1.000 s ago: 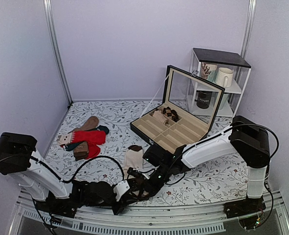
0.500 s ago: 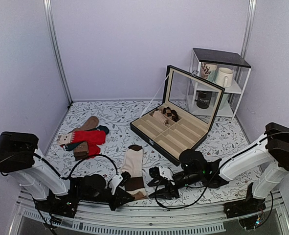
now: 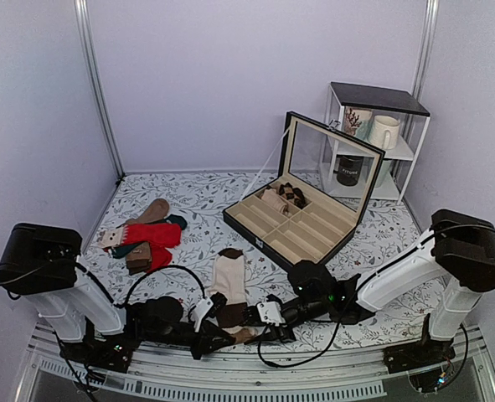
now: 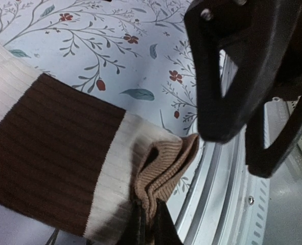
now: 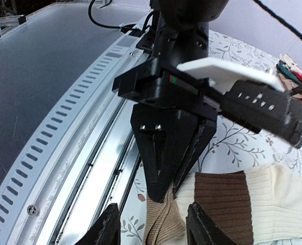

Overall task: Roll the socks
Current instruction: Roll a pair of socks at the center of the board.

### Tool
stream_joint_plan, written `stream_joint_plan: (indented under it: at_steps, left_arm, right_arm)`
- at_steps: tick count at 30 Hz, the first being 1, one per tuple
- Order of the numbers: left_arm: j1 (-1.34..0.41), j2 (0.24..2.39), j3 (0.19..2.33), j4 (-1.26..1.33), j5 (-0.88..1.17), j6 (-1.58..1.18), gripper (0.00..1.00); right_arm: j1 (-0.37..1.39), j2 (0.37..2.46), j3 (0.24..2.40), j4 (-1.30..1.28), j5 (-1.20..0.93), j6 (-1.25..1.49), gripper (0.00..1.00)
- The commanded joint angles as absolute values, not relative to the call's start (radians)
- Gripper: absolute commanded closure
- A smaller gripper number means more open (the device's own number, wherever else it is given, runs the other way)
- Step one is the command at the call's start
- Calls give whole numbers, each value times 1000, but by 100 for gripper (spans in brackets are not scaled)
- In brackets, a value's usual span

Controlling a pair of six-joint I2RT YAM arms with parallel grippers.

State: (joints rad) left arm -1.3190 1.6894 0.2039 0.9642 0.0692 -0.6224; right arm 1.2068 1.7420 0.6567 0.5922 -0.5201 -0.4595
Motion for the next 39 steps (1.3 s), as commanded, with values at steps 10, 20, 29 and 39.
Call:
stream_joint_plan:
  at_steps: [10,20,29,39]
  left_arm:
    - [-1305,1753,160,832,115,-632,100]
    - [-1305,1760,156,845,118,-634,100]
    - [-1305,1761,146,860,117,-636,100]
    - [-1305,1627,173,748,35,-573,80]
  right_arm:
    - [1243,1871,700,526,-451,-473,59]
    - [1244,1864,688,593,-359,-482,53]
    - [1245,1917,730,499,-395,-439,64]
    - [1243,1954,779,332,-392,-233,95]
